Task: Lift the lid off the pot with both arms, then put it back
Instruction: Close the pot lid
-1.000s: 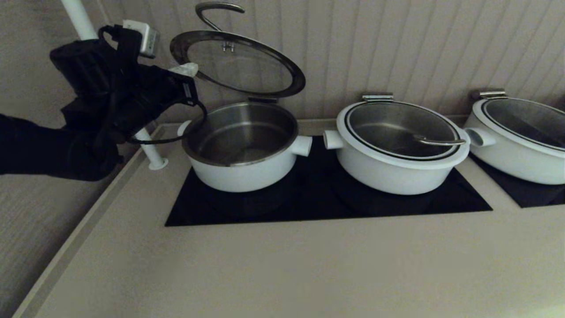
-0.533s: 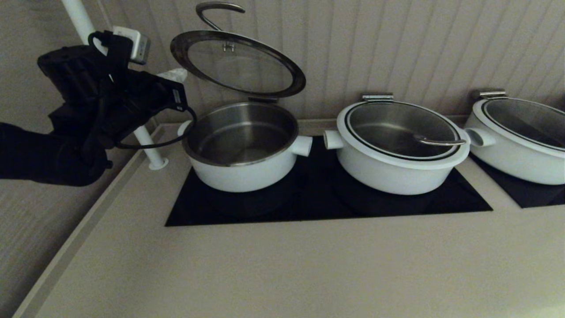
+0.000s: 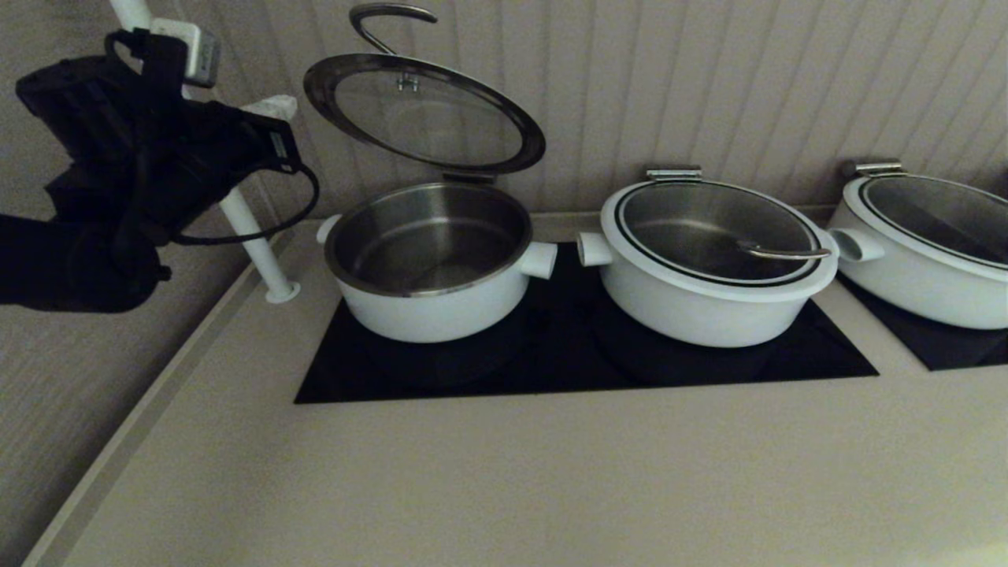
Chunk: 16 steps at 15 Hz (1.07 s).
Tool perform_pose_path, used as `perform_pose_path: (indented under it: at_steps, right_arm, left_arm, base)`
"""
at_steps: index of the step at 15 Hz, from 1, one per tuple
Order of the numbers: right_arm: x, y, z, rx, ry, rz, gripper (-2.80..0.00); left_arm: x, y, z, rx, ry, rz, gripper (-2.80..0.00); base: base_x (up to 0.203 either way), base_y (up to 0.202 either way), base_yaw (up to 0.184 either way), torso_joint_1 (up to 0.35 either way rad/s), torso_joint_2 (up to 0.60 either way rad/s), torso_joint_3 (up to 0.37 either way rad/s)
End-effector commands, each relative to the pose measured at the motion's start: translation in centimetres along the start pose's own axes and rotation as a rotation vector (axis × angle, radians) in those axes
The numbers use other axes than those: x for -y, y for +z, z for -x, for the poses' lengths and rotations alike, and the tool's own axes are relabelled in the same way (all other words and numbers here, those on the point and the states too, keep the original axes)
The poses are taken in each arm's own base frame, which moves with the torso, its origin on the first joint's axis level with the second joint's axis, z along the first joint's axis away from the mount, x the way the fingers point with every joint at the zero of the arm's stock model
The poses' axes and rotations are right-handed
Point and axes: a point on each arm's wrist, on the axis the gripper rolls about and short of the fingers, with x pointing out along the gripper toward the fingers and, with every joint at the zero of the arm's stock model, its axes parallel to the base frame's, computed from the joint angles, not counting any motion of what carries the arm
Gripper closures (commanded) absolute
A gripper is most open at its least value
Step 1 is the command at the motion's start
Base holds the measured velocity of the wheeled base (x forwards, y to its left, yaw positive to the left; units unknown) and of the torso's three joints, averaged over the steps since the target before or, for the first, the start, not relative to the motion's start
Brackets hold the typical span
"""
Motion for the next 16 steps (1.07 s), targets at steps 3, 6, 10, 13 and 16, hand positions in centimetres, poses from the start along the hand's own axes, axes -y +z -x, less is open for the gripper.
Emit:
perform_pose_path:
  at_steps: [3, 6, 10, 13, 16]
  right_arm:
    - [0.0, 0.0, 0.0, -0.002, 0.001, 0.001, 0.00]
    - [0.0, 0.0, 0.0, -0.002, 0.001, 0.001, 0.00]
    - [0.0, 0.0, 0.0, -0.002, 0.001, 0.001, 0.00]
    - [0.0, 0.0, 0.0, -0.002, 0.001, 0.001, 0.00]
    - [0.0, 0.0, 0.0, -0.002, 0.001, 0.001, 0.00]
  left_arm:
    - [-2.1, 1.7, -0.3, 0.065, 0.052, 0.005, 0.00]
    - [-2.6, 3.8, -0.1, 0.123, 0.062, 0.002, 0.00]
    - [-2.4, 5.4, 0.4, 0.166, 0.005, -0.014, 0.00]
    - [-2.1, 6.0, 0.9, 0.182, -0.056, -0.030, 0.00]
    - [-1.8, 5.4, 1.7, 0.148, -0.068, -0.019, 0.00]
  base:
    - [0.000, 0.000, 0.000, 0.000, 0.00, 0.000]
    - [0.000, 0.000, 0.000, 0.000, 0.00, 0.000]
    - [0.000, 0.000, 0.000, 0.000, 0.00, 0.000]
    - [0.000, 0.000, 0.000, 0.000, 0.00, 0.000]
    - [0.000, 0.000, 0.000, 0.000, 0.00, 0.000]
